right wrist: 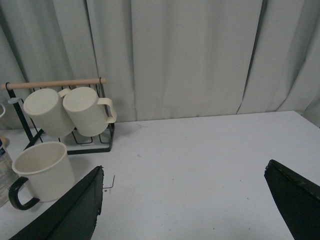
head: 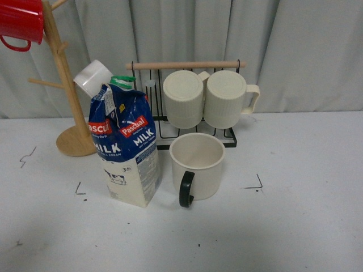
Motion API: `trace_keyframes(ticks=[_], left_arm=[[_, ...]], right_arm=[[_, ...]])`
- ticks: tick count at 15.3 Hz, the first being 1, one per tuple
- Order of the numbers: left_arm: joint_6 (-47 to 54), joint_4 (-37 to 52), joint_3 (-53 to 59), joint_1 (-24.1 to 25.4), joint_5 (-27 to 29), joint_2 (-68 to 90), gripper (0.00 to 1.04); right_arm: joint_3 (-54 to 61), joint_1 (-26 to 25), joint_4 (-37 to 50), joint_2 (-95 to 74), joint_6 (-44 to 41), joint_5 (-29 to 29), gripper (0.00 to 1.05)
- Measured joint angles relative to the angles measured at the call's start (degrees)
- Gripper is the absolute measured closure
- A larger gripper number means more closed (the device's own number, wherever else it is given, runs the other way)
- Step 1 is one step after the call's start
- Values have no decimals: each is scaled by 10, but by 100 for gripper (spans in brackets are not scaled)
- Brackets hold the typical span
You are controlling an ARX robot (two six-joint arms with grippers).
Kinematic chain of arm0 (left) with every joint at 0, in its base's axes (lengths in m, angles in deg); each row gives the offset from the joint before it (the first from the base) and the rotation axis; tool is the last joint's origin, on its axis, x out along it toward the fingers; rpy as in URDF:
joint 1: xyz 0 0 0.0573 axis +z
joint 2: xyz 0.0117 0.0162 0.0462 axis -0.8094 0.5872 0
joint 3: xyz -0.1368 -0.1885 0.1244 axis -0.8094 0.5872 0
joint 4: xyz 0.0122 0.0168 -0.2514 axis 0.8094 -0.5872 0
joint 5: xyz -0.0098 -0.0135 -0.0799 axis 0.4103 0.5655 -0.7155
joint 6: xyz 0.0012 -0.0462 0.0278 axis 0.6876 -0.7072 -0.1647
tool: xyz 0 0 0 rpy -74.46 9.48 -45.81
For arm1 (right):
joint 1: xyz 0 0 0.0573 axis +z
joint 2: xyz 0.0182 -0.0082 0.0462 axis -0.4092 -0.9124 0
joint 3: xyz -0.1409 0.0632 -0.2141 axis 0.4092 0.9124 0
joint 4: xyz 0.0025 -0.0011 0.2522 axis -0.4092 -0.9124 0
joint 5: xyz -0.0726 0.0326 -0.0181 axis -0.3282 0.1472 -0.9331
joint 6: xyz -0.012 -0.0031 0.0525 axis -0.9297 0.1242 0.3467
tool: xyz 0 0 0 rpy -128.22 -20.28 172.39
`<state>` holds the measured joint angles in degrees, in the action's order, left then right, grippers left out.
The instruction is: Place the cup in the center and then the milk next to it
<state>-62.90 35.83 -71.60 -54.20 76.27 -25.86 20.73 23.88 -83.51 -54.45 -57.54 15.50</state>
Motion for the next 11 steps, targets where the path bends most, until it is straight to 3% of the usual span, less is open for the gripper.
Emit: trace_keyframes(ticks=[5, 6, 9, 11], left_arm=[[0, 6, 0, 0, 1, -18, 103], [0, 6, 0, 0, 1, -18, 97], [0, 6, 0, 0, 1, -18, 57], [0, 6, 0, 0, 1, -18, 39]], right_arm=[[0, 0, 0, 0, 0, 0, 6], [0, 0, 0, 0, 0, 0, 6], [0, 0, 0, 0, 0, 0, 6], [0, 0, 0, 0, 0, 0, 6]])
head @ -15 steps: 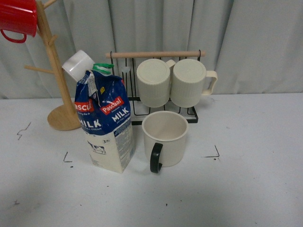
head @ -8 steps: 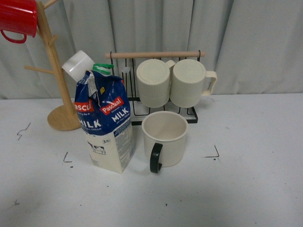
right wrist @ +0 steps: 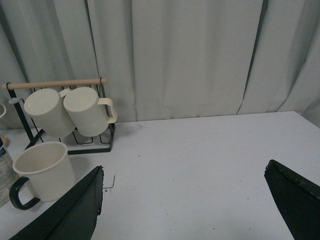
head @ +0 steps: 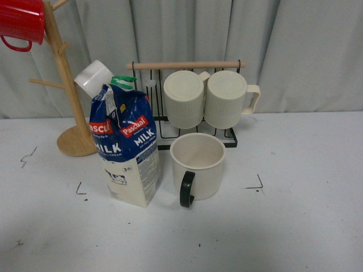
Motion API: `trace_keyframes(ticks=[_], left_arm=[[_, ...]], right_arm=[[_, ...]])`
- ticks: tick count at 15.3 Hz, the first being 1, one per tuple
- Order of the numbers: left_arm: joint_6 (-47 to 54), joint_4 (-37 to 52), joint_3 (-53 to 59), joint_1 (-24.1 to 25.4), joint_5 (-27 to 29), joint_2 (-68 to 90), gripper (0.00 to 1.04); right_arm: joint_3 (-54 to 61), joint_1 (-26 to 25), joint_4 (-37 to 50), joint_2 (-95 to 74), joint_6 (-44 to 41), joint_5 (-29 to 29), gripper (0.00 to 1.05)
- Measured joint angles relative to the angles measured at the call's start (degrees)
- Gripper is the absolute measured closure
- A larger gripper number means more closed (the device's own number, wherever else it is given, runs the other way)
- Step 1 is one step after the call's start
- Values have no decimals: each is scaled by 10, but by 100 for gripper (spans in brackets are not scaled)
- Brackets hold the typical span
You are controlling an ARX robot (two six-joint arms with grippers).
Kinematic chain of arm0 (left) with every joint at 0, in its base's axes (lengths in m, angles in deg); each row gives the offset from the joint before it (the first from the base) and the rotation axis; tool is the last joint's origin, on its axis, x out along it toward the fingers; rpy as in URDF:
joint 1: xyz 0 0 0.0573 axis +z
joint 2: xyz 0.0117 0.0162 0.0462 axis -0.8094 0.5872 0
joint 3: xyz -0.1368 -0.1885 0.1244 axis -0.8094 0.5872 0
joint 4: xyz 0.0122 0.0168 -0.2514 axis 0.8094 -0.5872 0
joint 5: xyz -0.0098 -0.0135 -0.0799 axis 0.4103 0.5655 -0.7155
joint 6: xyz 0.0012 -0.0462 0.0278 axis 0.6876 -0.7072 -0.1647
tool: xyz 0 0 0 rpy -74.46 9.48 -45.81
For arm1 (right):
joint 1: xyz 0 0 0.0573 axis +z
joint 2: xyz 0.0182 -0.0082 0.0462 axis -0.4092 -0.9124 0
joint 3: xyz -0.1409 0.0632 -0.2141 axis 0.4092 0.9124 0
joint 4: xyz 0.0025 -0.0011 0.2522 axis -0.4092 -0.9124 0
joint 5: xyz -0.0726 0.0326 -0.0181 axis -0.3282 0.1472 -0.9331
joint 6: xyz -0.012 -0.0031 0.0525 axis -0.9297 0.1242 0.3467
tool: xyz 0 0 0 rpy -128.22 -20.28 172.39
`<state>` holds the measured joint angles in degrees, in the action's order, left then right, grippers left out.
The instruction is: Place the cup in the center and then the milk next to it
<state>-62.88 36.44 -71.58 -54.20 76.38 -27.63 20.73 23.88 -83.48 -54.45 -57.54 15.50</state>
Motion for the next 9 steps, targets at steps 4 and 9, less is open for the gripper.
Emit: trace_keyframes(ticks=[4, 9], left_arm=[[1, 0, 0, 0, 0, 0, 5], [0, 0, 0, 0, 0, 0, 7]], right_arm=[[0, 0, 0, 0, 0, 0, 6], [0, 0, 0, 0, 0, 0, 6]])
